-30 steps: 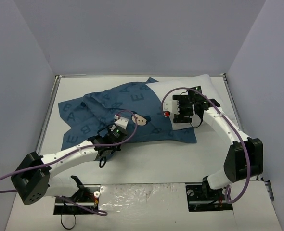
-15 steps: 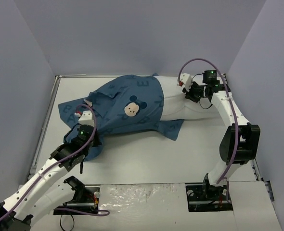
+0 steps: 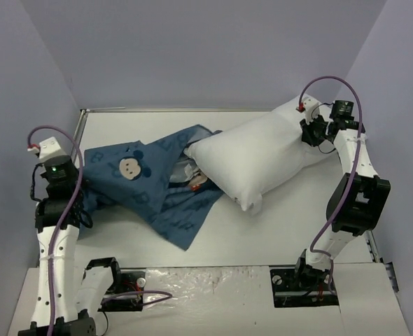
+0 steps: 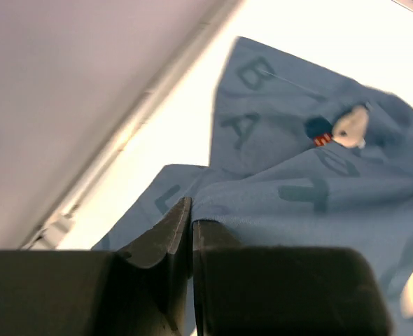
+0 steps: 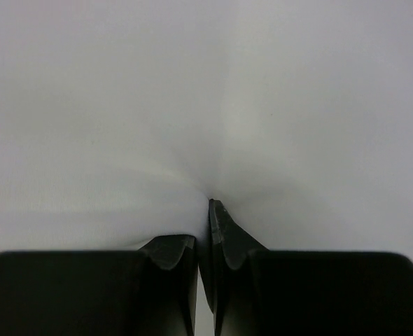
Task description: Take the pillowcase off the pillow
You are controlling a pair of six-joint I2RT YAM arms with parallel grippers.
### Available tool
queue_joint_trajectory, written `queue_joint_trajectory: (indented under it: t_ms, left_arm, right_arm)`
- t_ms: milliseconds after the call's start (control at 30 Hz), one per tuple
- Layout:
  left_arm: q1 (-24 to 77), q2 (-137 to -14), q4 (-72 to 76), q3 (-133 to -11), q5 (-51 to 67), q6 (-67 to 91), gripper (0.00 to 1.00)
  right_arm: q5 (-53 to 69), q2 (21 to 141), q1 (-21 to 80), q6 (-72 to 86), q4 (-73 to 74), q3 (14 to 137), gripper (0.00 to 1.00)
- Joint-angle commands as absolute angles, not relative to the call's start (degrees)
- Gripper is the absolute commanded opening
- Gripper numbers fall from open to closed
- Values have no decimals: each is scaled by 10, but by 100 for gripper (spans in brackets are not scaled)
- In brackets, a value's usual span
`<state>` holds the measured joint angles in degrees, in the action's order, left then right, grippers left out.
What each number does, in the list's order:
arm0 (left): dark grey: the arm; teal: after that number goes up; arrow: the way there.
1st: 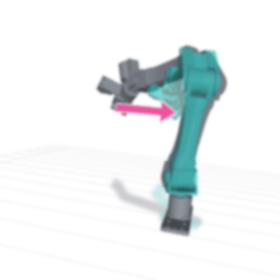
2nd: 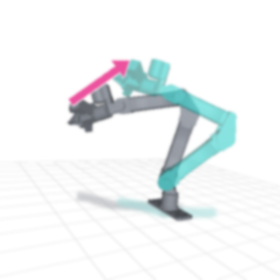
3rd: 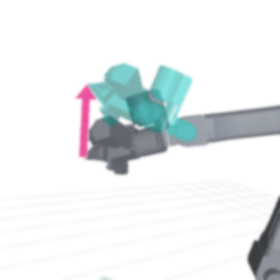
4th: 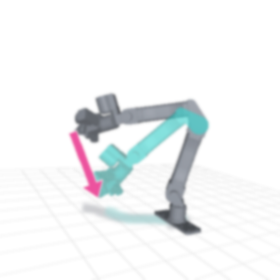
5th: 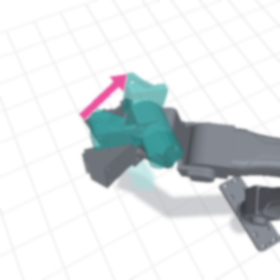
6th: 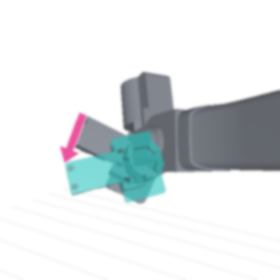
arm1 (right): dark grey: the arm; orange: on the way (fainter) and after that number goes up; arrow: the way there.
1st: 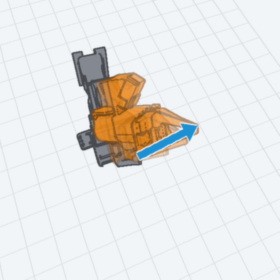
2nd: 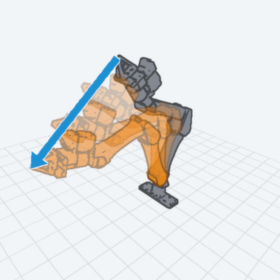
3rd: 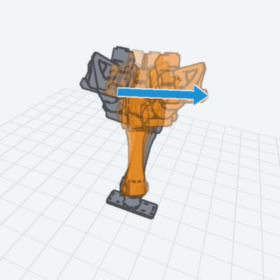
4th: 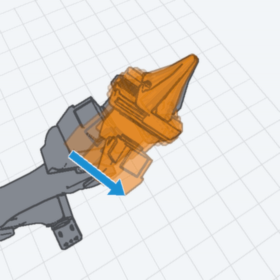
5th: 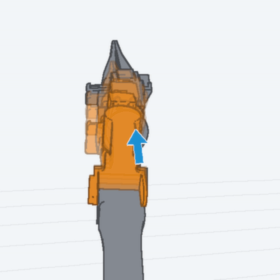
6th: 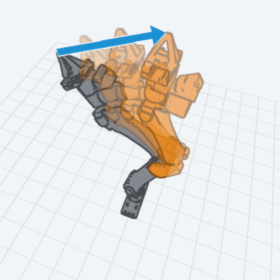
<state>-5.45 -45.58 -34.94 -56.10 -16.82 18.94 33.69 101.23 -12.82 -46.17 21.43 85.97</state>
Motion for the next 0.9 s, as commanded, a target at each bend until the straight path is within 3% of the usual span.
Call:
queue_joint_trajectory:
  t_ms: [0, 233, 400, 567, 633, 867]
  left_arm:
    - [-107, -484, -344, -614, -174, 159, 2]
    - [-98, -596, -275, -651, -19, 210, 2]
    - [-20, -687, -251, -718, 41, 190, 2]
    - [61, -801, -237, -832, 55, 186, 2]
    - [83, -834, -231, -867, 52, 186, 2]
    - [97, -903, -233, -970, 70, 189, 2]
  right_arm:
    - [308, 1017, -154, -433, 195, 890, 0]
    - [402, 977, -141, -505, 200, 851, 0]
    - [466, 928, -103, -633, 202, 843, 3]
    - [527, 925, -84, -573, 201, 925, 5]
    - [532, 911, -69, -566, 200, 933, 1]
    - [450, 882, -71, -478, 192, 897, 0]
